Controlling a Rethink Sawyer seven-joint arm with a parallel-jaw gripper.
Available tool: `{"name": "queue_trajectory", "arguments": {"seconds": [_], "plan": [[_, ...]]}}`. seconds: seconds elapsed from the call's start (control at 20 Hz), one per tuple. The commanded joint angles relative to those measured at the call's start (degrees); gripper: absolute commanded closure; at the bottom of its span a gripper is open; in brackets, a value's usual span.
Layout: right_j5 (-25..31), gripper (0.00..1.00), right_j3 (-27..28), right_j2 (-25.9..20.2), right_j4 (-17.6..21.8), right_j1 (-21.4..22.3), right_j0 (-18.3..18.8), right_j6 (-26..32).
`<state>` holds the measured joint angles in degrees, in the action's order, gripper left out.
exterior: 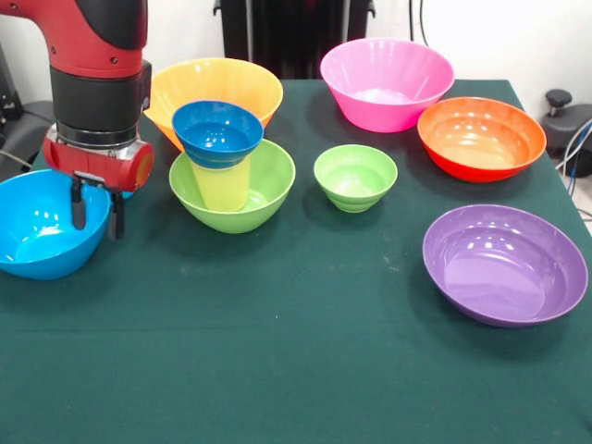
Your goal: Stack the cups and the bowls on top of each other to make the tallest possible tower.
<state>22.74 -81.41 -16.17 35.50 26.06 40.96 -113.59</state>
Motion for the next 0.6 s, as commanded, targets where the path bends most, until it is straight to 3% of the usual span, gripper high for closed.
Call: {"name": "queue_trajectory", "arguments": {"seconds": [0.05, 0.6], "plan": [[-3.7, 1.00, -2.1, -6.4, 5.2, -3.6, 0.2, 9.1], [-3.0, 1.00, -2.9, -5.3, 5.0, -1.7, -1.4, 7.1]]}}
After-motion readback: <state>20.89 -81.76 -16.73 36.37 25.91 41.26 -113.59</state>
